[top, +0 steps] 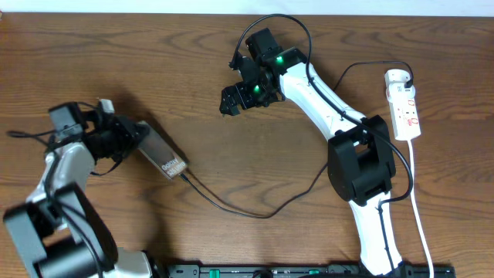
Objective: Plug charger to phone and switch on socket
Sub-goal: 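Lower the phone flat onto the table with the left gripper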
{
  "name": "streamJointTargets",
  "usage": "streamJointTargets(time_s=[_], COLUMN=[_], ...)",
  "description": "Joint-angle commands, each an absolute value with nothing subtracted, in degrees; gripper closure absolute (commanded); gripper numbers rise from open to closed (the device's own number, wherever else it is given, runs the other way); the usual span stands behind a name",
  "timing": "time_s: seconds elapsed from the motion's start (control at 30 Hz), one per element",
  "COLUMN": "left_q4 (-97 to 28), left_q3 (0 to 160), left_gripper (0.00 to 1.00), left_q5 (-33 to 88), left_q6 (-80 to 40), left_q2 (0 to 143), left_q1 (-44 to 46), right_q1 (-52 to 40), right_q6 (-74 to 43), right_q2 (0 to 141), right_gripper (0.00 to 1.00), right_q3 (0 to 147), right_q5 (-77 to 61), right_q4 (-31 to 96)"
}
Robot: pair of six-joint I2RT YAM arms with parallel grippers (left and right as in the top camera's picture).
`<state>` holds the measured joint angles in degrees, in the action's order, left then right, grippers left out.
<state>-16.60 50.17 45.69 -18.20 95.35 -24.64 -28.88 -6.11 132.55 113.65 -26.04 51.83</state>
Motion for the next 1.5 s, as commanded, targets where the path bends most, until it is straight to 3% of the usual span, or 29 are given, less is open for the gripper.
streamJointTargets(time_s=[0.0, 0.53, 0.6, 0.67, 0.83, 1.03, 1.17, 1.47], left_q4=[-16.2, -14.3, -14.7, -15.7, -18.3, -22.1, -26.0, -31.7], left_q3=[50.8, 50.8, 50.8, 50.8, 50.8, 50.8, 50.8, 50.8], left_gripper=[0.93, 0.92, 0.84, 0.64, 0.62, 0.35, 0.28, 0.25], left_q5=[45.4, 48.4, 48.4, 48.4, 48.4, 41.3, 35.3, 26.4], left_q6=[-18.0, -18.7, -18.7, -18.7, -18.7, -19.2, -19.3, -19.4], left_q2=[100.1, 104.6, 104.6, 104.6, 104.6, 104.6, 104.6, 104.6], left_q1=[-23.3, -23.2, -23.2, -23.2, -23.2, -23.2, -23.2, -23.2], right_q1=[-28.9, -28.9, -28.9, -28.9, -28.9, -28.9, -28.9, -29.1], right_q6=[-6.9, -6.8, -6.8, -6.8, -6.8, -6.8, -6.8, -6.8], right_q2=[131.0, 131.0, 131.0, 131.0, 131.0, 131.0, 131.0, 131.0], right_gripper=[0.01, 0.01, 0.01, 0.01, 0.01, 0.01, 0.01, 0.01], right_q3=[114.5, 114.5, 114.5, 114.5, 114.5, 114.5, 114.5, 114.5], right_q5=[-25.4, -25.4, -25.4, -25.4, -25.4, -25.4, -25.4, -25.4], right_q4=[52.1, 52.3, 52.3, 52.3, 52.3, 52.5, 52.5, 52.5])
